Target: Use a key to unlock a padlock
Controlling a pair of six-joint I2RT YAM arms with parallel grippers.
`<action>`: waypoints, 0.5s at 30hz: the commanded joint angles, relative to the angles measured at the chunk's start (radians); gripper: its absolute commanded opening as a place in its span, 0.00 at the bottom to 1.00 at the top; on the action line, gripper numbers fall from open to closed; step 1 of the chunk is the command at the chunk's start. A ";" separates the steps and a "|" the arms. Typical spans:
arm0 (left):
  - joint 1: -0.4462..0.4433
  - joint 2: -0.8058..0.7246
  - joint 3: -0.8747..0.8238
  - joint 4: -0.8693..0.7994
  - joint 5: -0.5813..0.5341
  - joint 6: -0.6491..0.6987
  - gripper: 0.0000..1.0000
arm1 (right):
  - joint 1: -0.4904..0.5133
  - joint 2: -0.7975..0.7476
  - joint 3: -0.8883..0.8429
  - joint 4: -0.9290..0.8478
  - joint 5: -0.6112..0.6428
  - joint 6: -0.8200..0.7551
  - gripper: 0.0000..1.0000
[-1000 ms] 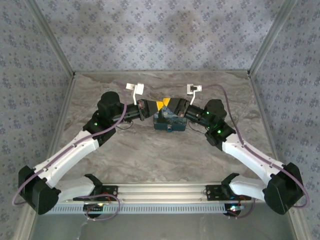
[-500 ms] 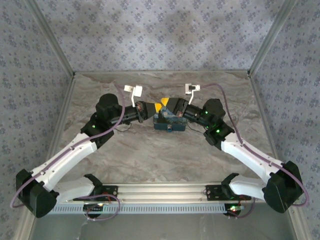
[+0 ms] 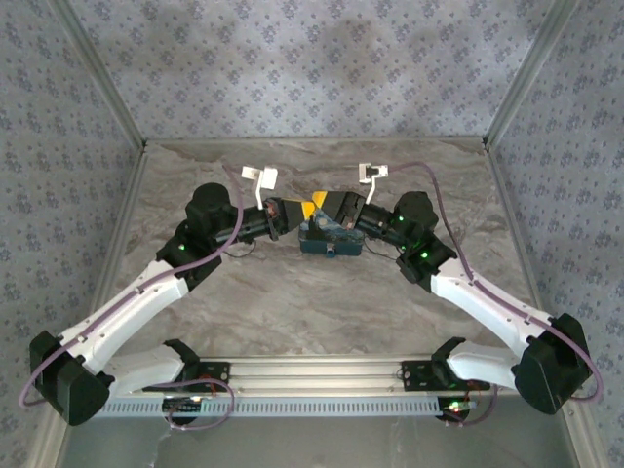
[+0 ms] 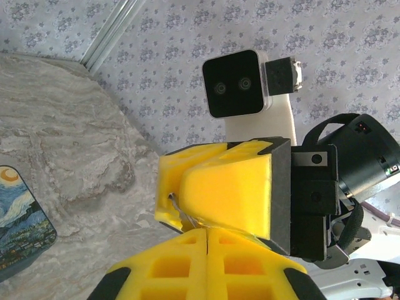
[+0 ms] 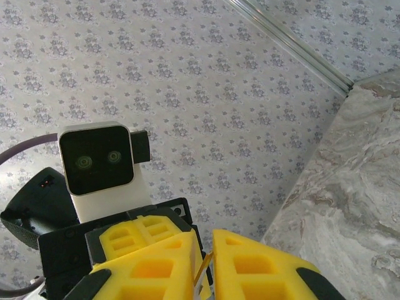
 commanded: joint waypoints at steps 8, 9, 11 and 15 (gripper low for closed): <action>-0.006 -0.025 0.011 0.037 -0.021 0.023 0.00 | 0.017 0.008 0.027 -0.011 -0.040 -0.021 0.00; -0.007 -0.028 0.011 0.031 -0.024 0.026 0.00 | 0.016 0.007 0.029 -0.013 -0.041 -0.024 0.00; -0.007 -0.032 0.006 0.021 -0.032 0.027 0.00 | 0.015 0.006 0.029 -0.014 -0.041 -0.029 0.00; -0.006 -0.045 0.000 -0.002 -0.051 0.028 0.23 | 0.008 -0.002 0.027 -0.012 -0.042 -0.034 0.00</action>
